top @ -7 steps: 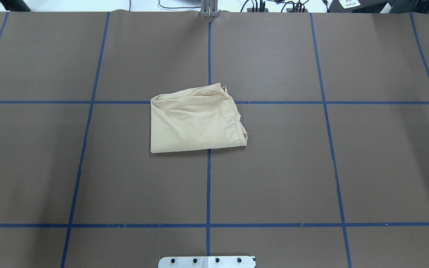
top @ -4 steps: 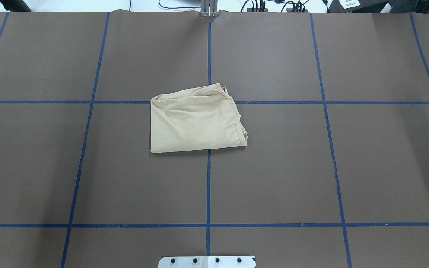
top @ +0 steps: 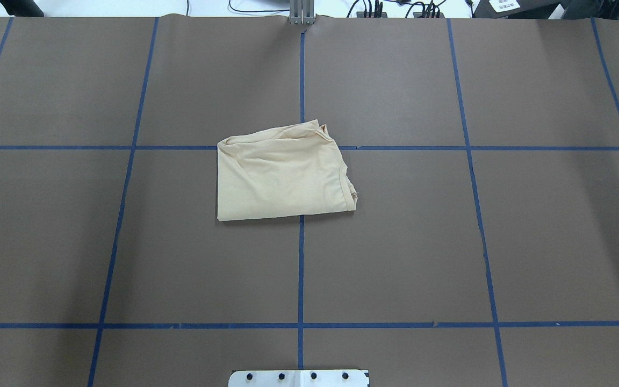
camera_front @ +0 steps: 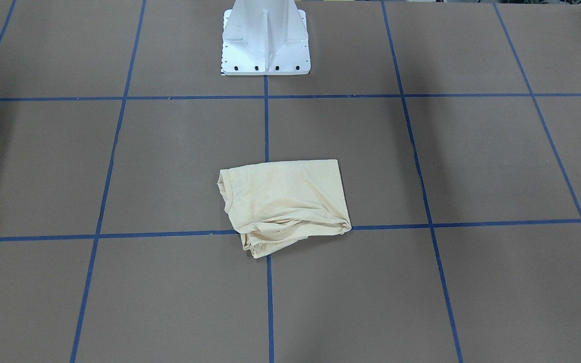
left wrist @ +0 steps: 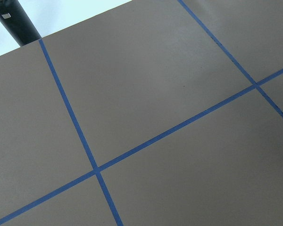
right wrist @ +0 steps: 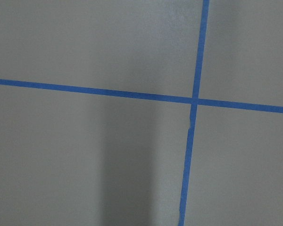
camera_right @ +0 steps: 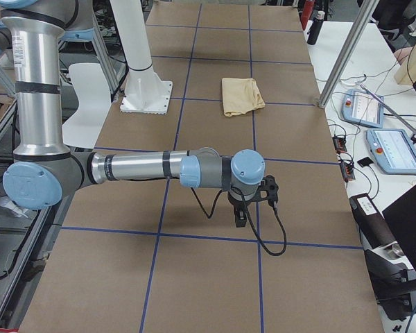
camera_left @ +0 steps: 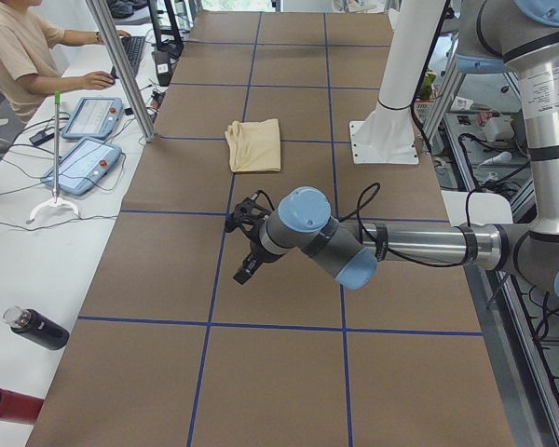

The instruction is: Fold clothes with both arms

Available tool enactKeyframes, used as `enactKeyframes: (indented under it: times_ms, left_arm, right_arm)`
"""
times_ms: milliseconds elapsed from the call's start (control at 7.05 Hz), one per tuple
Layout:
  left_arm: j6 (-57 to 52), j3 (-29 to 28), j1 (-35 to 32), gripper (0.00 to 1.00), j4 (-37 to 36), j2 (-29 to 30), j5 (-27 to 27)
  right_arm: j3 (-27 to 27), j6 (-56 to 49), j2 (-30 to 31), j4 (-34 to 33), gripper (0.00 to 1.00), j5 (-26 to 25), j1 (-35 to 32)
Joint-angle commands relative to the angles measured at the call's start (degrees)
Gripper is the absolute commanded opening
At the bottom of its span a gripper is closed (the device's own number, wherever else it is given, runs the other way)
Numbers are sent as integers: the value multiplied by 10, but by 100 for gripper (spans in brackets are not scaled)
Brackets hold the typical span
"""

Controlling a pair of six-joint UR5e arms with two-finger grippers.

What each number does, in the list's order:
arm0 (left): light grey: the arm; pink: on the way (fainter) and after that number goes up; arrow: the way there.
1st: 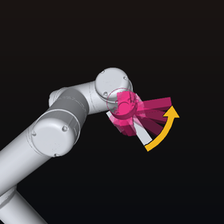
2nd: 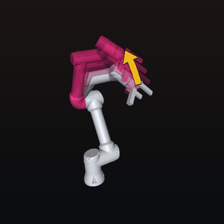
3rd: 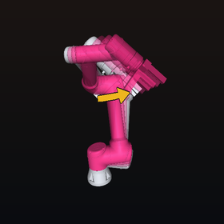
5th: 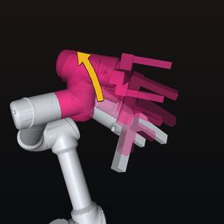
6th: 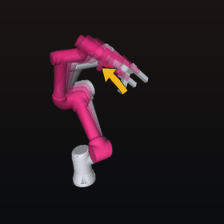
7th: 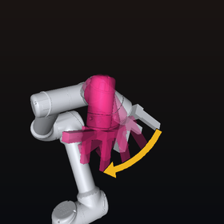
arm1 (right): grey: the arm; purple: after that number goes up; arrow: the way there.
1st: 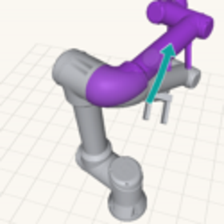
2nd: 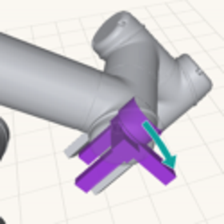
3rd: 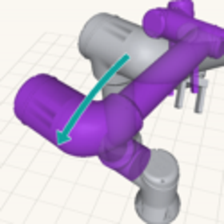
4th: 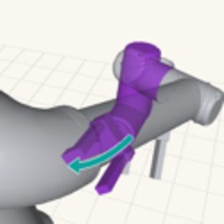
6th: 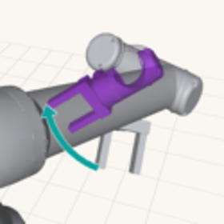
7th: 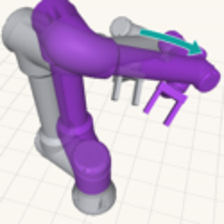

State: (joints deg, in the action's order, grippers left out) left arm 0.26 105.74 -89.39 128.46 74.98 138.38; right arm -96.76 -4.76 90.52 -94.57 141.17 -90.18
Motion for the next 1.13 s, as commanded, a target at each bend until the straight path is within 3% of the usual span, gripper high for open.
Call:
enactKeyframes:
  times_ms: [0,993]
  left_arm:
    - [0,2,0,99,2,0,1]
    - [0,4,0,99,3,8,8]
  right_arm:
    - [-4,0,-3,0,100,3,0]
    - [-4,0,-3,0,100,18,0]
